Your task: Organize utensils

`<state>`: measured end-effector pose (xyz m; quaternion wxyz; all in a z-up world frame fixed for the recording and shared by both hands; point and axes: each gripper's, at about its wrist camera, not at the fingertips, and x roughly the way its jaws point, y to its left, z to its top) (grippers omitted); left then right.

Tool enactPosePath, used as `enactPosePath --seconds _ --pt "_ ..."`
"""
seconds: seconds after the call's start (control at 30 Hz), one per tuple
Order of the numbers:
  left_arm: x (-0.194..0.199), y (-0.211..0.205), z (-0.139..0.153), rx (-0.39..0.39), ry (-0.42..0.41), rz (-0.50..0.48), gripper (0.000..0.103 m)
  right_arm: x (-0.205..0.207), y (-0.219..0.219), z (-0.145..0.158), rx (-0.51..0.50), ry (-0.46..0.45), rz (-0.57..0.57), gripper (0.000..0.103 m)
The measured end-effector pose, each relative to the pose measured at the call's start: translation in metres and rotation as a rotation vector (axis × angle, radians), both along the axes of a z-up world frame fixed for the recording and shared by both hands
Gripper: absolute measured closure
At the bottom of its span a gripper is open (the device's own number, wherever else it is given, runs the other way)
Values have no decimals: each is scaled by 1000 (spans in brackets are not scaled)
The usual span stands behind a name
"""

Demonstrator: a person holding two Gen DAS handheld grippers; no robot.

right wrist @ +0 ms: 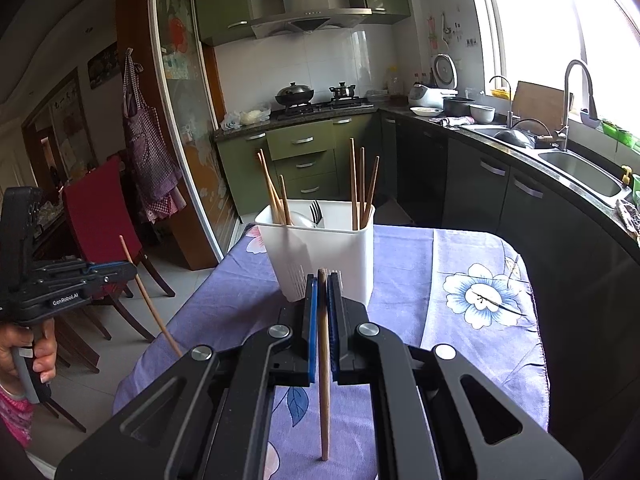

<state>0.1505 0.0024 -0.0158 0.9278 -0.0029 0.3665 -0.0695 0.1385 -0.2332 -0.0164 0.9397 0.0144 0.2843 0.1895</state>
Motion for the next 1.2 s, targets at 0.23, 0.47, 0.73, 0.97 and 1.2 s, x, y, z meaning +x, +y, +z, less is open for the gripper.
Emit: enactPosePath --seconds 0.23,0.47,0.73,0.97,1.2 --pt "11 -3 4 -23 18 -9 98 4 3 6 -10 -7 10 97" --pt "24 -17 25 -23 18 -40 98 12 4 32 4 -34 18 97" --pt "41 -33 88 -7 -63 -63 98 31 2 89 28 -98 19 97" --pt "66 -43 147 -12 -157 -61 98 53 3 133 23 -133 20 97" --pt "108 -61 173 5 -207 -39 98 71 -1 164 27 -156 17 97"
